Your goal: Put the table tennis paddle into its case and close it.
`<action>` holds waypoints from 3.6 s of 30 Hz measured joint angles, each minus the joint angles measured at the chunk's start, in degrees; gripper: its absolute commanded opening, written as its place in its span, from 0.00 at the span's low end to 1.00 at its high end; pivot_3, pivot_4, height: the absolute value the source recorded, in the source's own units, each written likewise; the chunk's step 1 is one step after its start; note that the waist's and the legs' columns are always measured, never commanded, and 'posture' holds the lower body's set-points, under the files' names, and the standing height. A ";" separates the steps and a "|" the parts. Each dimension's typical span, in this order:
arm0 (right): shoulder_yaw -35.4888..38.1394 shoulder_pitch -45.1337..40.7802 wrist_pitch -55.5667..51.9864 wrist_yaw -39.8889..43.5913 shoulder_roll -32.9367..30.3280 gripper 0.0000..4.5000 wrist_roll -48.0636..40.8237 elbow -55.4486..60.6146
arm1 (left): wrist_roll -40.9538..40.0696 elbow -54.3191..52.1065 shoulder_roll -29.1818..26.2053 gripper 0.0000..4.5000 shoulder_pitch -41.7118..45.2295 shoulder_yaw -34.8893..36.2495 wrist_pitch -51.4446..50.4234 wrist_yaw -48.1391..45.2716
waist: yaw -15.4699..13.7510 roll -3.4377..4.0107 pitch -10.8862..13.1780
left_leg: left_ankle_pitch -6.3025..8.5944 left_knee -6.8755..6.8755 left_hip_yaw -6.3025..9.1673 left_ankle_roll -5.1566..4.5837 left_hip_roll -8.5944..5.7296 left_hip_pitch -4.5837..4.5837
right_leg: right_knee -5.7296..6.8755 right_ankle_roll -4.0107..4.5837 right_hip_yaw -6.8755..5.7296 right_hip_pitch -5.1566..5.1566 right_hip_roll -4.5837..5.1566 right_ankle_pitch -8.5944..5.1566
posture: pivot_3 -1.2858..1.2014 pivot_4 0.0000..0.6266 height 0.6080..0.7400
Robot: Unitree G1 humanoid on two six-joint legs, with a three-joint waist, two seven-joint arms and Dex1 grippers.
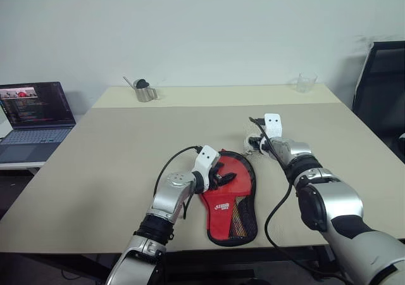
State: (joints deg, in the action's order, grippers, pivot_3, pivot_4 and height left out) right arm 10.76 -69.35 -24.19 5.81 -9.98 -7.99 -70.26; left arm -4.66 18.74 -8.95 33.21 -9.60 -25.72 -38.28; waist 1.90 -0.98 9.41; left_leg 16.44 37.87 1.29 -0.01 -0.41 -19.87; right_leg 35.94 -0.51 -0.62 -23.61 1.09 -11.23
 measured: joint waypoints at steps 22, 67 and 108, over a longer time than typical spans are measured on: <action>0.41 -1.21 2.79 -2.32 3.23 0.99 1.39 -1.76 | 0.02 -3.08 -0.26 0.71 -1.56 -0.18 -1.09 0.53 | 0.01 0.00 0.01 | 0.04 -0.06 -0.02 -0.05 0.02 -0.13 | -0.05 -0.01 0.02 -0.19 0.01 -0.02 | 0.52 0.24 1.00; -2.57 3.27 5.83 3.94 0.77 0.00 4.64 -1.71 | -0.87 -6.71 -0.28 0.71 -3.43 0.24 -3.74 3.73 | 0.31 -0.02 0.03 | 0.05 -0.01 0.01 -0.07 0.00 -0.67 | -0.05 0.01 -0.04 -0.54 -0.03 -0.04 | 0.52 0.24 1.00; -22.45 51.02 -0.22 55.22 -37.66 0.00 3.86 77.38 | -0.37 6.55 0.34 0.71 4.14 -1.22 3.91 2.29 | -1.99 -0.07 0.05 | 0.11 -0.02 0.21 -0.08 -0.17 -0.97 | -0.94 -0.42 -0.39 -0.44 0.05 -0.01 | 0.52 0.24 1.00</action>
State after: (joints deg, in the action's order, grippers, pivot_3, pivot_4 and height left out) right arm -11.69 -18.33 -24.40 61.02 -47.64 -4.13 7.12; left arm -5.02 25.30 -8.61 37.35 -10.81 -21.81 -35.99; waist -0.10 -1.05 9.46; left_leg 16.55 37.84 1.51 -0.09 -0.57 -20.85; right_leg 35.00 -0.93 -1.01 -24.05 1.14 -11.24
